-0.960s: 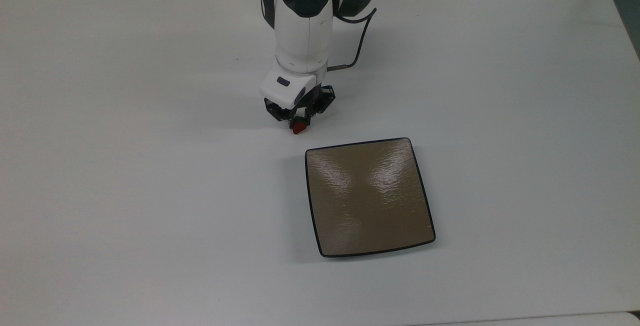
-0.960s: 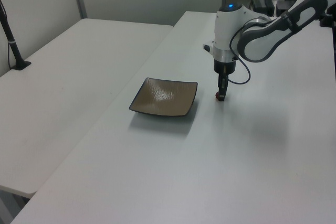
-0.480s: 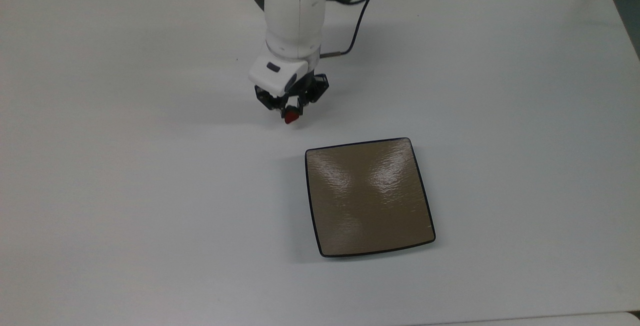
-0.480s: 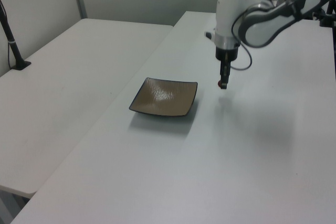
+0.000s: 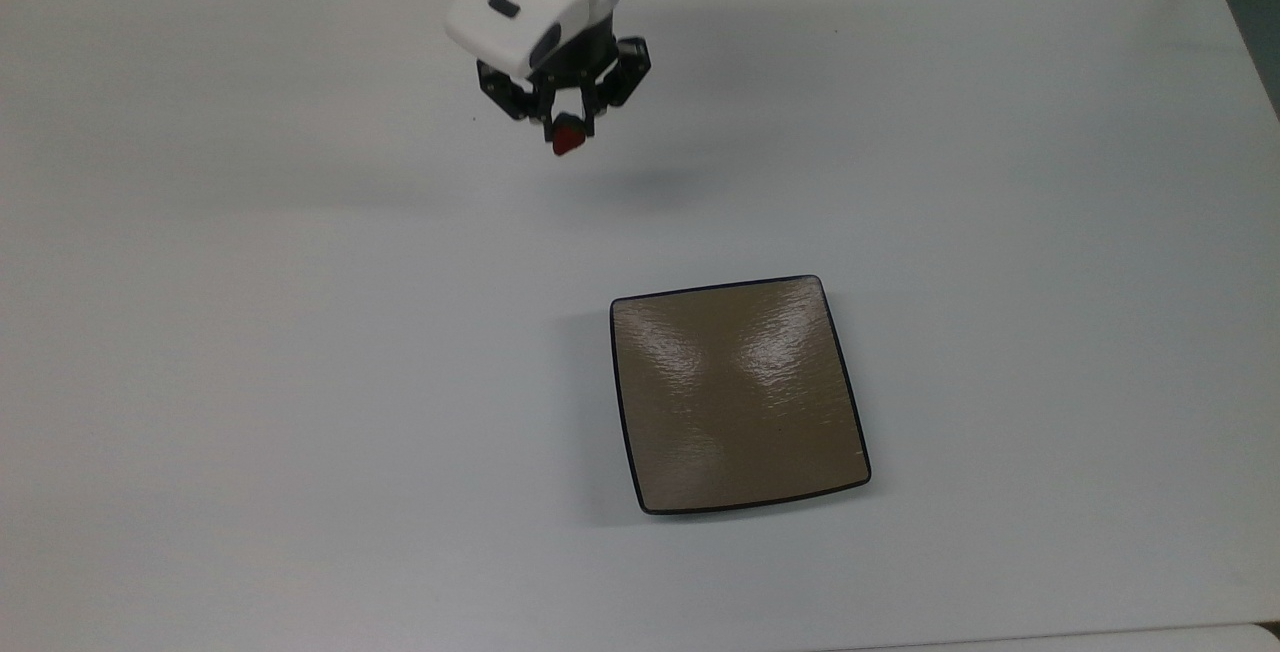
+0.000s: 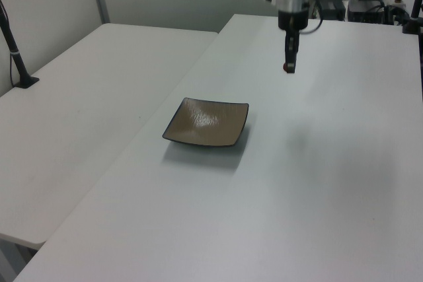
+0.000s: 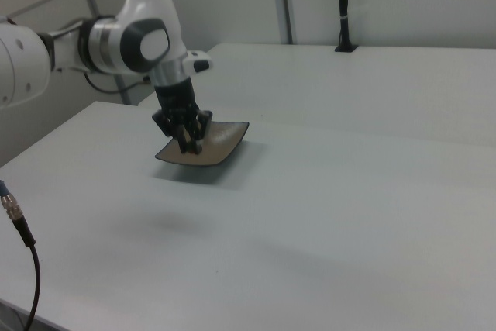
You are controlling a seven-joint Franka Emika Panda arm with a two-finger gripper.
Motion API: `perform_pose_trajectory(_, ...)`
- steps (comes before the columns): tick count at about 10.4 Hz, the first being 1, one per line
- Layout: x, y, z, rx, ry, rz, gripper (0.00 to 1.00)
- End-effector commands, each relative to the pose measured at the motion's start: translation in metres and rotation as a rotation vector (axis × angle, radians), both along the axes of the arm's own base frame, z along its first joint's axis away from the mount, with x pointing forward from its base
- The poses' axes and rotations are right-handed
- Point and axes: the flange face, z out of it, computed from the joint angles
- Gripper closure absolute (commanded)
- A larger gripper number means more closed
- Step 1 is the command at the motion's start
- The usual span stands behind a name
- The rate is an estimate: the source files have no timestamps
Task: Strawberries on a ceramic plate
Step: 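Lift the held strawberry up off the table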
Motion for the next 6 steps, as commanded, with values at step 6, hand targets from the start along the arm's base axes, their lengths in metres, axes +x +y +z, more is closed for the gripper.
perform_pose_trajectory(6,0.005,0.01,0.059,0.148,-0.003,-0.008,0.83)
